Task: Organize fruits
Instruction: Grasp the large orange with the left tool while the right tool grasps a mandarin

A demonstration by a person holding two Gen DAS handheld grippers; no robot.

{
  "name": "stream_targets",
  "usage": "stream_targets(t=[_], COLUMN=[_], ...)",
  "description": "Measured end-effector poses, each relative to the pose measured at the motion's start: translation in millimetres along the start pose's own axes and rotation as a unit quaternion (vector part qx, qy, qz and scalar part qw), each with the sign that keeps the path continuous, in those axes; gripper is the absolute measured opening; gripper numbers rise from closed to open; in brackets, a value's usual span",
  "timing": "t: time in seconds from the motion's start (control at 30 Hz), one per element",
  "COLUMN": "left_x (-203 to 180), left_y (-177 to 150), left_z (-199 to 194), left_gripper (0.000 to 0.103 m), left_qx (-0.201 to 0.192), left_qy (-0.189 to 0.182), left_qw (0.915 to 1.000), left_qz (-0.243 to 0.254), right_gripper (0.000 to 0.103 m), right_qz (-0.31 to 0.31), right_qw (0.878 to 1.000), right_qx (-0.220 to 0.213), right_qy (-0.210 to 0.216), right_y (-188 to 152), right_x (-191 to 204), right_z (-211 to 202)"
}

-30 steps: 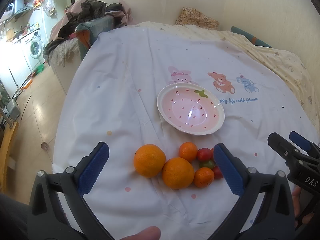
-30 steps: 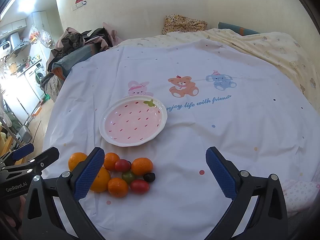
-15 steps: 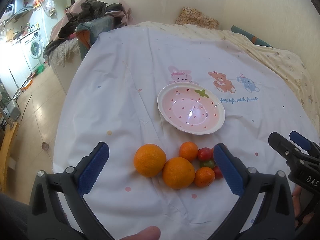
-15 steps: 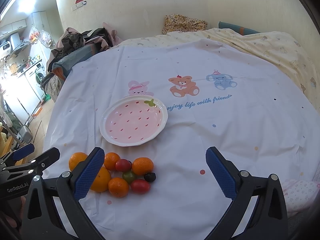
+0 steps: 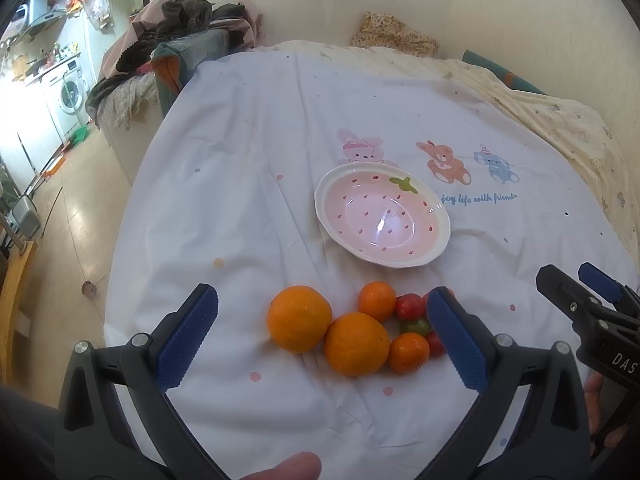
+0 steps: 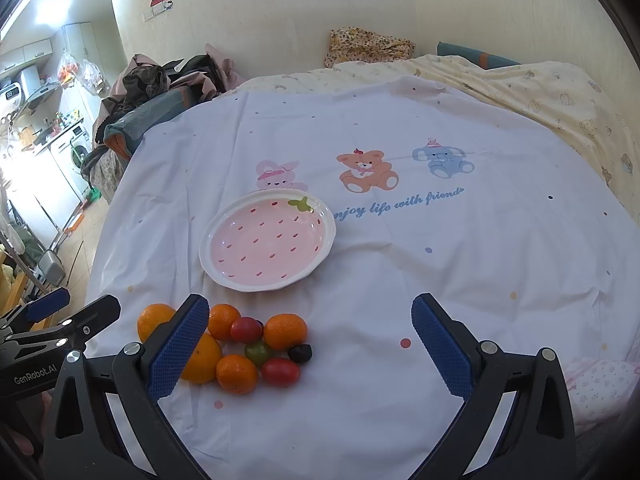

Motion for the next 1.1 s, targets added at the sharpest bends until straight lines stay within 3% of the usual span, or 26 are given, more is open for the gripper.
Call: stream_targets(t=[0.23,0.47,0.6,0.77,0.87,1.1], left_x=[2,12,25,36,33,43], left_y=[1,10,17,16,6,-3], left_z=[1,26,50,80,99,126], left_gripper=[0.103,0.103,0.103,0.103,0.103,0.094], left_qx=[0.016,0.106,0.168,0.231,0.275,0.322], left_qy=[0.0,0.041,0.062,0.074,0.065,0.053], left_qw=[0.9999,0.9935,0.9837,0.97,0.9593,0.9423], left_qz=[-0.004,-0.002,-0.013,-0.013,-0.009,-0.076], right_gripper=[0.103,0.103,0.103,0.103,0.103,0.103], right_qz=[0.015,0.047,0.055,0.099,0.112,0.121], right_qw=[1.0,0.999,0.998,0.993,0.991,0.989], right_qx=[0.003,0.022,0.027,0.062,0.076,0.089], right_qy=[0.002,0.004,0.008,0.015,0.012,0.01], right_y=[0,-3,-4,-10,-13,-15], right_x=[-5,-18,-23,-37,-43,-45], right_z=[2,8,10,23,27,33])
Point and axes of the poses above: each gripper's, at about its wrist camera, not at the fingertips, and z roughly the way its jaws point, x to its left, y to its top, the point moved 4 cm from there along z, roughly the way its jaws point, and after that the axes turned 7 degrees about -z, right-handed, at the moved point
